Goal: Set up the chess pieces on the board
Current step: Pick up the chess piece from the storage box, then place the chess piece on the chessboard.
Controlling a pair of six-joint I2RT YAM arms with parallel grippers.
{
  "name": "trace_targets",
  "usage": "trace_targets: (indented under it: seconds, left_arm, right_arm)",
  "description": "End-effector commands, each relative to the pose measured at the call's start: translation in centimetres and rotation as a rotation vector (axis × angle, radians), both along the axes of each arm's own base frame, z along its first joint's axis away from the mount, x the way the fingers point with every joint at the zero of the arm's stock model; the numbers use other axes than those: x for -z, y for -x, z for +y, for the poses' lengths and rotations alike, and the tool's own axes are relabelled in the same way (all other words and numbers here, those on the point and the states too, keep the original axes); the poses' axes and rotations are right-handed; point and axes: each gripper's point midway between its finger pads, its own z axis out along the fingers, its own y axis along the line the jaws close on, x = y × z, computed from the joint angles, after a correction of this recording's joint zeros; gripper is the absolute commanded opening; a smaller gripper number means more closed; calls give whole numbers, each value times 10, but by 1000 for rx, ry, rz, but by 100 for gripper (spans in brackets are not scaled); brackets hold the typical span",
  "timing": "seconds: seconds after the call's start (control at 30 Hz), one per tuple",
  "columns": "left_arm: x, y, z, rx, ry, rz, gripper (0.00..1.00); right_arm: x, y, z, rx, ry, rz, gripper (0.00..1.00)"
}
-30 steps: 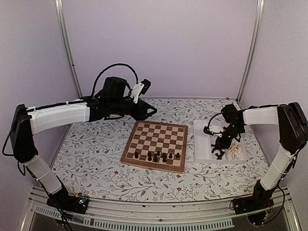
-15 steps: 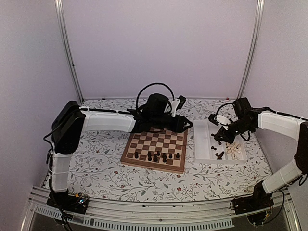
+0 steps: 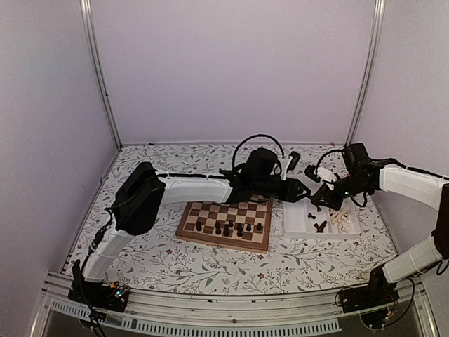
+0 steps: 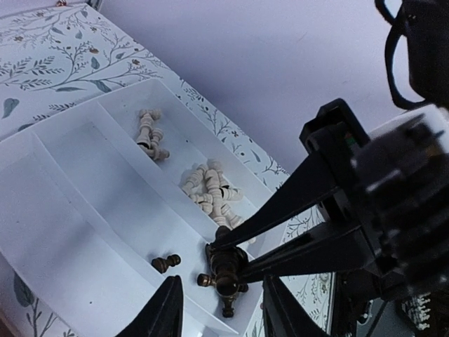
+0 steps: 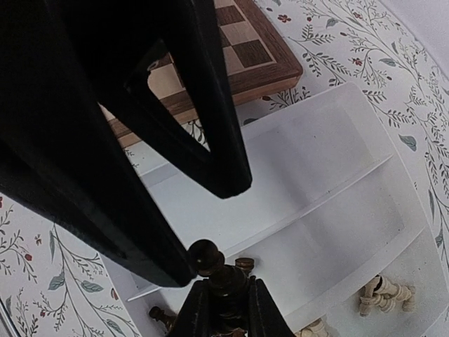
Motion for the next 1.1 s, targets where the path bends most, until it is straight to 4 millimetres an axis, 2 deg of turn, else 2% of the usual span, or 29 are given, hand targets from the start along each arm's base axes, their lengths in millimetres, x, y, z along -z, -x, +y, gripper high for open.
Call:
trace_targets:
  seconds: [0.0, 0.27, 0.47, 0.73, 0.93, 0.97, 1.0, 1.07]
  left_arm:
    - [10, 13, -14, 41, 2, 50, 40]
    - [15, 18, -22, 72, 17, 76, 24]
    - [11, 22, -25, 96, 40, 74, 1]
    - [-17, 18, -19, 86, 103, 23, 0]
    - [-27, 5, 8, 47, 64, 8, 0]
    - [-36, 2, 17, 42, 47, -7, 0]
    - [-33, -3, 32, 26, 2, -17, 0]
    - [-41, -9, 60, 0, -74, -68, 0]
  right_arm:
    - [-11, 2, 6, -19, -46, -31, 3]
    - [-11, 4, 5, -23, -47, -31, 3]
    - [-6, 1, 0, -2, -19, -38, 4]
    - [23, -5, -23, 75, 72, -2, 8]
    - [32, -9, -34, 117, 63, 40, 10]
    - [32, -9, -34, 119, 59, 41, 11]
    - [32, -8, -33, 120, 56, 46, 11]
    - [32, -9, -32, 121, 50, 50, 11]
